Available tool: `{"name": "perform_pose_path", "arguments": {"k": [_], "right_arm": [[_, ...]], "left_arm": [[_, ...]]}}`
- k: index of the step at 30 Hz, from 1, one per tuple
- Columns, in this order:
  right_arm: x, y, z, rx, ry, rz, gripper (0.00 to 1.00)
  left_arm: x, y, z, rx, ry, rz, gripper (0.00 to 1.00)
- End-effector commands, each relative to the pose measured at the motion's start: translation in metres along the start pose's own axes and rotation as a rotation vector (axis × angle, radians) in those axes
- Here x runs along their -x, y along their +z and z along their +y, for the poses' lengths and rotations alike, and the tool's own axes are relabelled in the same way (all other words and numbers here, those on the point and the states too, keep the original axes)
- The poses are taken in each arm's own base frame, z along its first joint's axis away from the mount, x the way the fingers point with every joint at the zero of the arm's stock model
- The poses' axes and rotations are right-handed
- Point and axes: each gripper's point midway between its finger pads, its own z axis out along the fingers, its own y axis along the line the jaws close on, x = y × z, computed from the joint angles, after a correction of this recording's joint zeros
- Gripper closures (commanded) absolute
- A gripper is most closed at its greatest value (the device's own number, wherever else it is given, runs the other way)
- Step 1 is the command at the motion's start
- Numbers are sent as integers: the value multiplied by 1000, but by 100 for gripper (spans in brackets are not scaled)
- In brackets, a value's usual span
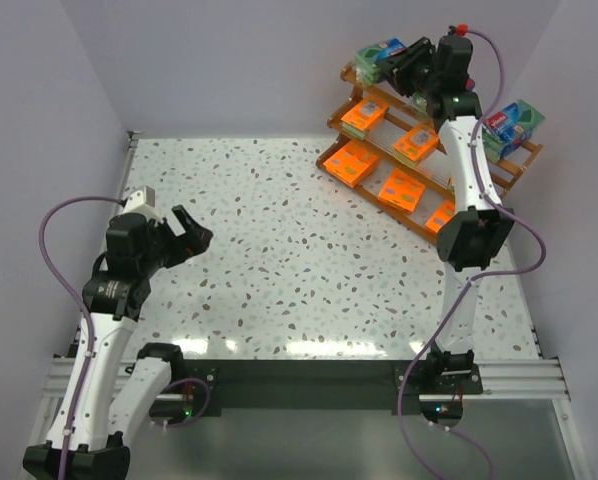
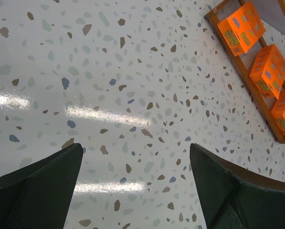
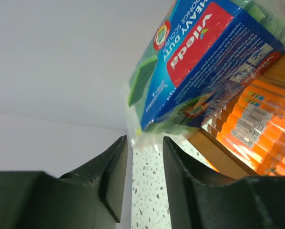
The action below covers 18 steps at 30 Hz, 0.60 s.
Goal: Place and organize the cleaning sponges onto the shelf
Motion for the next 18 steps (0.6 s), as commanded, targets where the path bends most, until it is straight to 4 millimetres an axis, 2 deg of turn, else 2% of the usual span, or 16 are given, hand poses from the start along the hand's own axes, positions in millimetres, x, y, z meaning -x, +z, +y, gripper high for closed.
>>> {"name": "perform_pose_path", "arguments": {"k": [1, 4, 7, 8, 10, 11, 13, 14, 15, 17, 18], "right_arm": [[31, -34, 50, 100, -33, -79, 59], [37, -42, 62, 126, -34, -92, 53], [43, -64, 86, 171, -35, -105, 49], [46, -81, 105, 208, -43, -114, 49], [44, -95, 115, 233, -39, -107, 46], [45, -114, 131, 270, -50, -112, 45], [43, -133, 144, 302, -57, -109, 41], [39, -137, 145, 306, -59, -96, 40], [36, -157, 159, 344, -81, -84, 37], [28, -173, 166, 371, -102, -57, 36], [13, -189, 169, 395, -120, -8, 34]], "left_arm": [[8, -4, -4, -23, 3, -45, 0], [9, -6, -5, -25, -6, -48, 0], [10, -10, -6, -29, -14, -59, 0], [10, -11, -7, -30, -17, -61, 0], [12, -14, -8, -38, -20, -70, 0], [14, -15, -11, -46, -22, -74, 0], [16, -16, -14, -58, -22, -79, 0], [18, -18, -16, -67, -20, -85, 0], [20, -19, -18, -74, -18, -91, 0], [25, -23, -26, -110, -10, -104, 0], [27, -25, -29, -126, -4, -110, 0]]}}
